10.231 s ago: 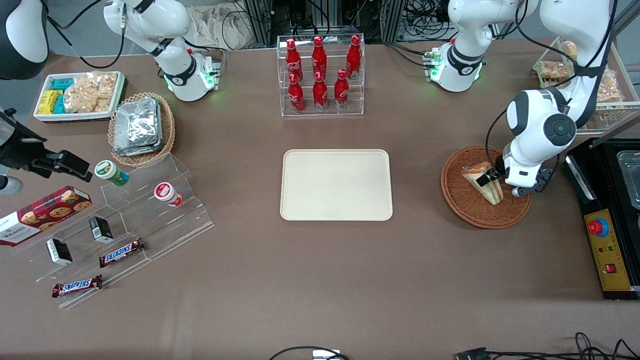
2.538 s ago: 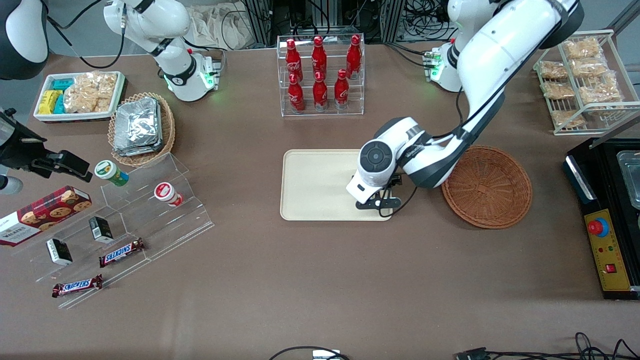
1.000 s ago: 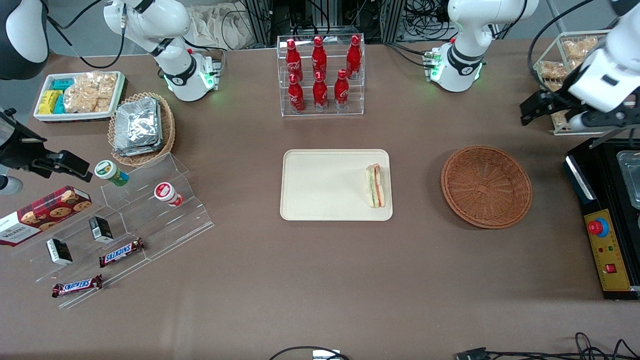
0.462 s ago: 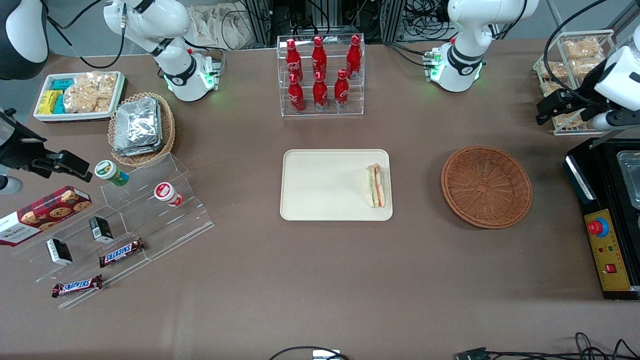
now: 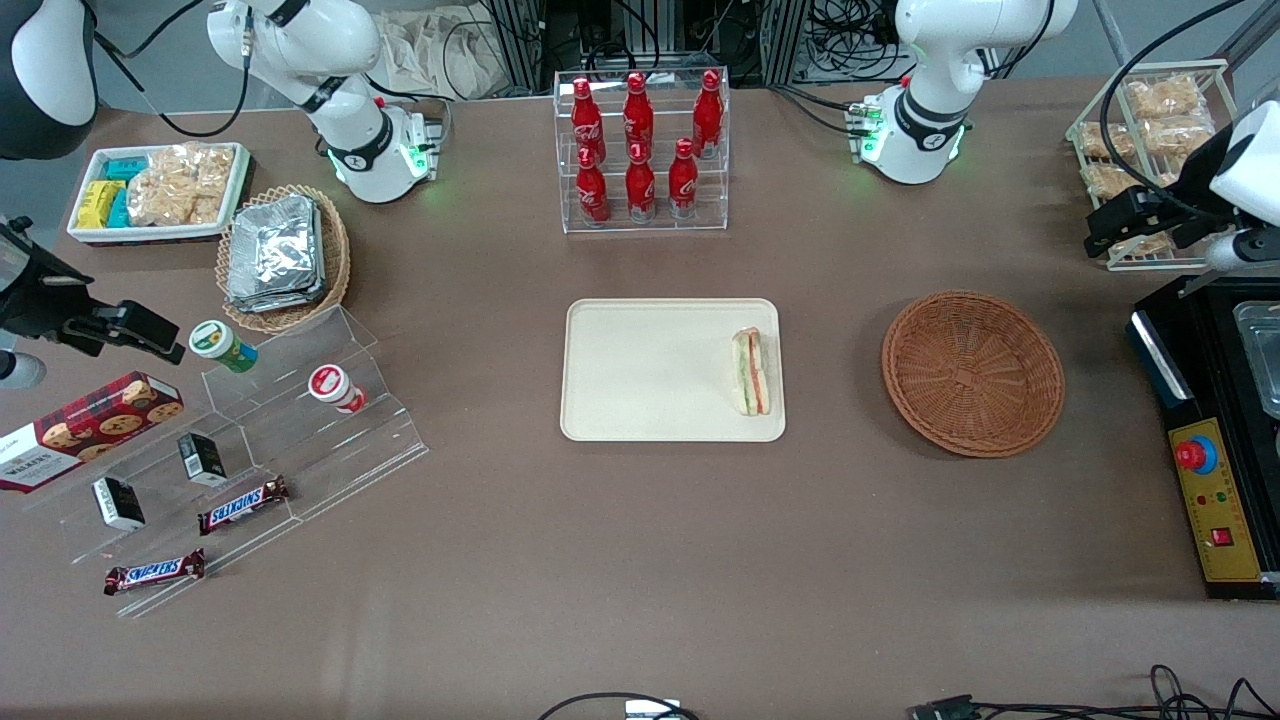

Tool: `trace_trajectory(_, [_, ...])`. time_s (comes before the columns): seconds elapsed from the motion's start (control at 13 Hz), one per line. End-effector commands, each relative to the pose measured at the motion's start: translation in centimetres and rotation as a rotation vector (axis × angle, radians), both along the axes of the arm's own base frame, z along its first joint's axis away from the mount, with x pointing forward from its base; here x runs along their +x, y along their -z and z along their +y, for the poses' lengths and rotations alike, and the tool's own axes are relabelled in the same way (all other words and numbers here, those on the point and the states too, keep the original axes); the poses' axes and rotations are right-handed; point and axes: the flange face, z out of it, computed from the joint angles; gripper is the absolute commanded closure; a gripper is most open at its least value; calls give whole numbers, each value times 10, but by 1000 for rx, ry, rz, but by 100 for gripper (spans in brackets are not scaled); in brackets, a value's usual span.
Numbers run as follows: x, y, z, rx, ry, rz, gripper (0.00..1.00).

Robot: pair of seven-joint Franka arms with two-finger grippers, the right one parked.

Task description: Place sandwich from basket to tray

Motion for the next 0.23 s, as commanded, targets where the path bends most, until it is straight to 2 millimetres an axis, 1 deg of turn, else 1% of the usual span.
trace_trajectory(0.0, [3, -6, -1, 8, -1, -1, 0])
trace_trajectory(0.15, [3, -6, -1, 8, -1, -1, 0])
